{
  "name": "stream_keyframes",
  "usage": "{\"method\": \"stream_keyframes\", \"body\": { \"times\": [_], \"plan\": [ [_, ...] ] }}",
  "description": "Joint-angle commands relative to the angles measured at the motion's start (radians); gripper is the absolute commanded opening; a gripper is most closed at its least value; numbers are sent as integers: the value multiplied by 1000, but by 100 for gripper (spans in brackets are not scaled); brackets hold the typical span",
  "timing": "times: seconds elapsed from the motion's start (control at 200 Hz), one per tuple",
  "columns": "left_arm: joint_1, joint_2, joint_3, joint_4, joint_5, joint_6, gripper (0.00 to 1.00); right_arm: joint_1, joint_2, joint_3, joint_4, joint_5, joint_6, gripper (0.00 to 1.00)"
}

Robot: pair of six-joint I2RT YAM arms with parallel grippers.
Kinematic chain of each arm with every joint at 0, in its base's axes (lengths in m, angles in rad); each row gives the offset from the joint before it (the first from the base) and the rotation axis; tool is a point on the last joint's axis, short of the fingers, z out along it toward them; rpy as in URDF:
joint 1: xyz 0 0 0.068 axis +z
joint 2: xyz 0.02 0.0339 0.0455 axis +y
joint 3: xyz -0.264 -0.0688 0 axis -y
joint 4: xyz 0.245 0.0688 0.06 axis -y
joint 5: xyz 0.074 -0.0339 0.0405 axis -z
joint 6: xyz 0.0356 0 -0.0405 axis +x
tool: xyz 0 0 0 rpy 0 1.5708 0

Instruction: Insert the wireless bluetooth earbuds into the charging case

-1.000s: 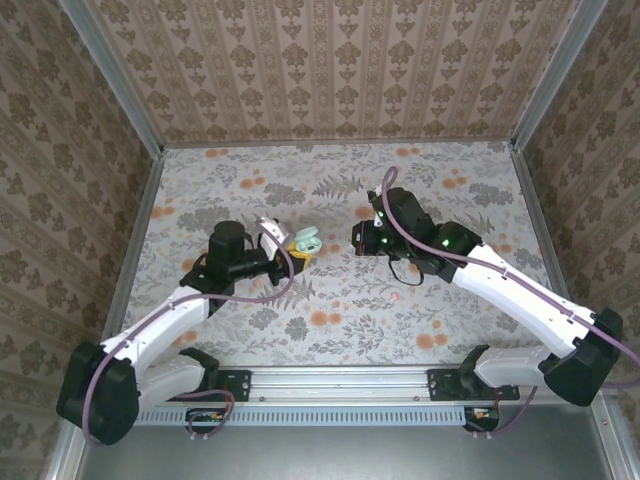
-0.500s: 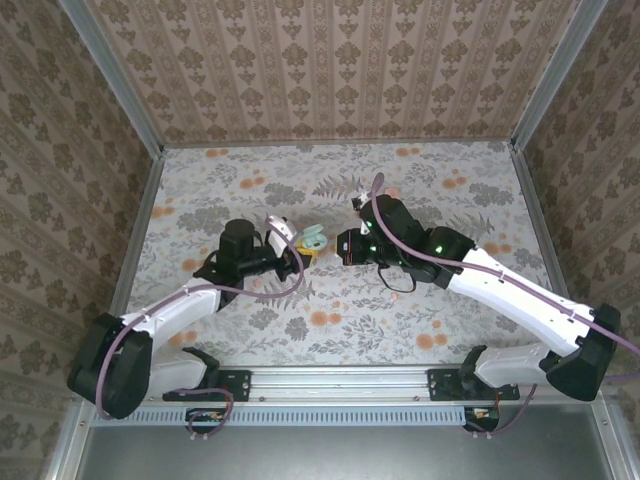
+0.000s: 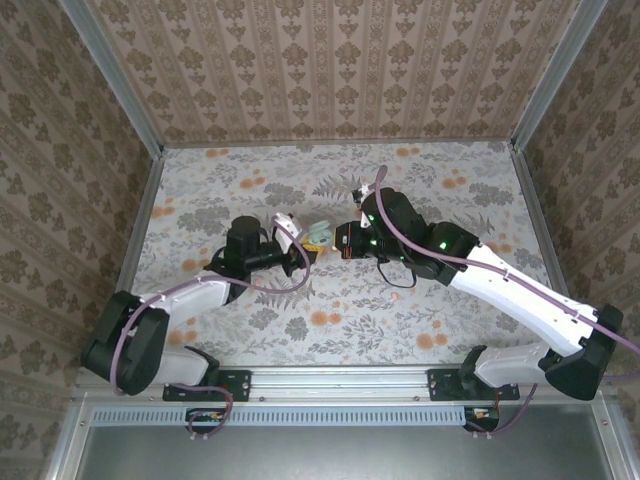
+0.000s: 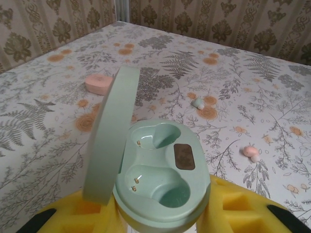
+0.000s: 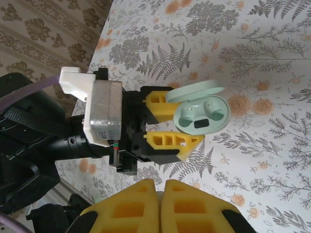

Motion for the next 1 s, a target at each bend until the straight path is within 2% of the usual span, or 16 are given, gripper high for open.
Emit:
{"method": "stream_keyframes", "body": {
  "times": [0.0,0.24,0.57,0.995],
  "plan": [
    [-10,32,49,75,52,-2,12,5,21,16,-2,23,-3,5],
    [-32,105,109,83,80,-23,11,3,61,13,24,32,-25,6],
    [-46,60,91,60,84,-11,12,1,161,89,-6,46,-126,6],
    [-68,34,87,54,86,-24,11,-6,156,59,7,157,-146,6]
  ]
}}
